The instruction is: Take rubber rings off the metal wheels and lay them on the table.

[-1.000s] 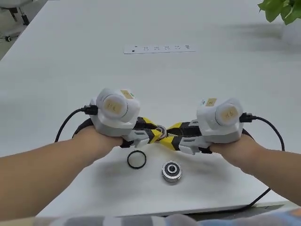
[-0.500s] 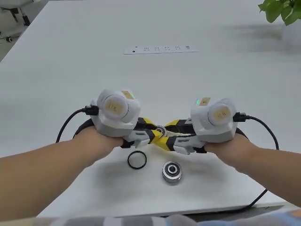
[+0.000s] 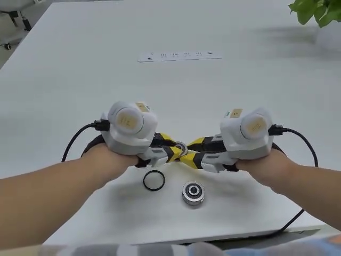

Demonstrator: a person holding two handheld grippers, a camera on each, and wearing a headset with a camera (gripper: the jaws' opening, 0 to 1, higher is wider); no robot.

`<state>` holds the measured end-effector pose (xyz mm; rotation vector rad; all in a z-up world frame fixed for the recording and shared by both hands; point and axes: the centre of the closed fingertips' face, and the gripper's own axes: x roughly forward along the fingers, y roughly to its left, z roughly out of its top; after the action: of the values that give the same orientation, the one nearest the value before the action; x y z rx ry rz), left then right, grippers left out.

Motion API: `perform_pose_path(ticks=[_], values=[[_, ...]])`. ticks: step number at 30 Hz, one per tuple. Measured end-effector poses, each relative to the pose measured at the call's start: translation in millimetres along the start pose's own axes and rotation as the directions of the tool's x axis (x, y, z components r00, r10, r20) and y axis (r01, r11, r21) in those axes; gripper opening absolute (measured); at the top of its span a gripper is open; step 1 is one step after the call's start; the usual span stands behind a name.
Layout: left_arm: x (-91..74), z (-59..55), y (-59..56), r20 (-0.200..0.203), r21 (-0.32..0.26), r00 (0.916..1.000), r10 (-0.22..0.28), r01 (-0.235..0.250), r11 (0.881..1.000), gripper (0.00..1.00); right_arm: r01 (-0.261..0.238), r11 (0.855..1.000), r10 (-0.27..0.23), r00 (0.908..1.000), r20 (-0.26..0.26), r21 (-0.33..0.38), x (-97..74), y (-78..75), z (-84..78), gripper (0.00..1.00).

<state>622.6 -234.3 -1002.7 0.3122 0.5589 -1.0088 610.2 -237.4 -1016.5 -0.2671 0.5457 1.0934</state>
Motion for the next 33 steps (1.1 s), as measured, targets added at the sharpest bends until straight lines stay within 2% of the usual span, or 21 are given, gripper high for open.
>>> perform_pose_path(ticks=[7, 14, 15, 18, 25, 33], values=[[0.3, -0.3, 0.5, 0.000, -0.003, 1.0000, 0.003, -0.003, 1.000, 0.13, -0.006, 0.999, 0.006, 1.0000, 0.002, 0.036, -1.1, -0.1, -1.9, 0.15], [0.3, -0.3, 0.4, 0.000, -0.003, 1.0000, 0.004, -0.004, 1.000, 0.13, -0.005, 1.000, 0.005, 1.0000, -0.001, 0.012, -1.1, 0.4, -1.4, 0.15], [0.3, -0.3, 0.4, 0.000, -0.003, 1.0000, 0.004, -0.004, 1.000, 0.13, -0.002, 1.000, 0.002, 1.0000, -0.001, -0.001, -0.9, 0.7, -0.9, 0.16], [0.3, -0.3, 0.4, 0.001, -0.004, 1.0000, 0.004, -0.004, 1.000, 0.13, 0.001, 1.000, -0.001, 1.0000, 0.009, -0.006, 2.4, 1.0, 2.4, 0.29], [0.2, -0.3, 0.3, -0.001, -0.002, 1.0000, 0.003, -0.003, 1.000, 0.13, 0.003, 0.999, -0.003, 1.0000, -0.005, -0.034, 11.4, 2.3, 5.3, 0.27], [0.1, 0.0, -0.4, -0.001, 0.000, 1.0000, 0.002, -0.002, 1.000, 0.13, 0.005, 1.000, -0.005, 1.0000, -0.006, -0.024, 4.2, 0.2, 2.3, 0.22]])
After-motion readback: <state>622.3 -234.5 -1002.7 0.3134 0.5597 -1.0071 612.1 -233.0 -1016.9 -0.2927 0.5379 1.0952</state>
